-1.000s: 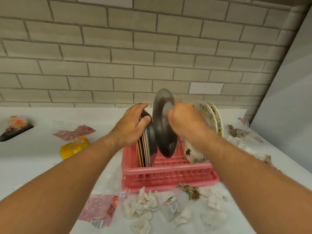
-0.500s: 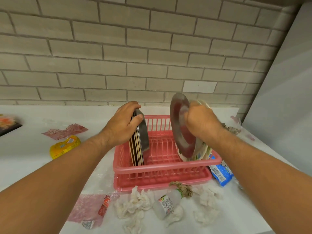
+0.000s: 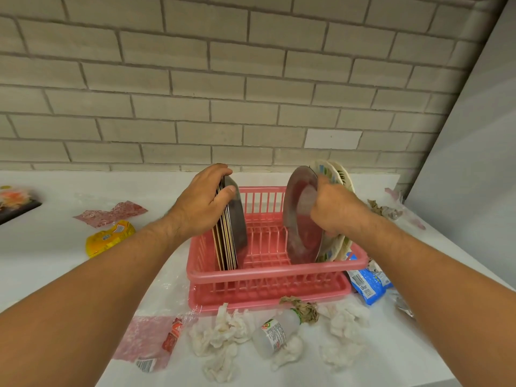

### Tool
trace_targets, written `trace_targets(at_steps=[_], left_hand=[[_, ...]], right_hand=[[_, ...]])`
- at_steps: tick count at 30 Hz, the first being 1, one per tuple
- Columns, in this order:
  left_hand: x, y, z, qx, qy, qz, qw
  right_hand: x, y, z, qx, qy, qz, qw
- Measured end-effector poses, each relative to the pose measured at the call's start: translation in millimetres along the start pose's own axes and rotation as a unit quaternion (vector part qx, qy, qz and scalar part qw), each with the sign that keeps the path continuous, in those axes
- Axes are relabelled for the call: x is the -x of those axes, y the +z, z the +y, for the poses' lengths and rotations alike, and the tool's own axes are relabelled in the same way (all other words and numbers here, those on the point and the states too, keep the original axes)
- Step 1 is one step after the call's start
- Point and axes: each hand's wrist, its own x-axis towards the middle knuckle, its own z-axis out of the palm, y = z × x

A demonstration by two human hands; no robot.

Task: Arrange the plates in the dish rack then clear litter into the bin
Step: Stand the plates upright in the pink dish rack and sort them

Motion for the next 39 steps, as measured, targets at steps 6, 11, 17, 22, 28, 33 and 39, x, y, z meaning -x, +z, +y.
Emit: trace_targets(at_steps=[6,11,17,22,28,33,39], left_hand=[[0.2,0.2,-0.4,0.004,0.000,-0.002,1.000],[1.3,-0.3,2.1,0.017,-0.010,-0.002,1.000],[2.4,0.0,1.8,0.053,-0.041,-0.003,0.998],[2.4,0.2,1.8,0.041,-0.030,0.003,0.999],[1.8,-0.5,-2.4,0.031,-0.013,-0.011,0.999],[1.5,-0.4,-1.5,0.074,-0.019,-0.024,0.997],[0.9,-1.6,2.3,0.039,-0.005,-0.026,0.999]], right_hand=[[0.7,-4.1,1.4,0.142,-0.041,0.032,0.989],[1.8,-10.7,-1.0,0.159,-0.025,0.031,0.987],[2.8,-14.7,-10.4,0.148,-0.103,0.135,0.974],[18.0,24.0,-36.7,-0.020,-0.212,0.037,0.976],[26.8,63.7,-51.7,-0.156,-0.235,-0.012,0.959],[27.0,67.2,-55.0,-0.165,-0.213,0.007,0.963],[25.8,65.8,-72.2,-0.081,-0.180,0.047,0.979]])
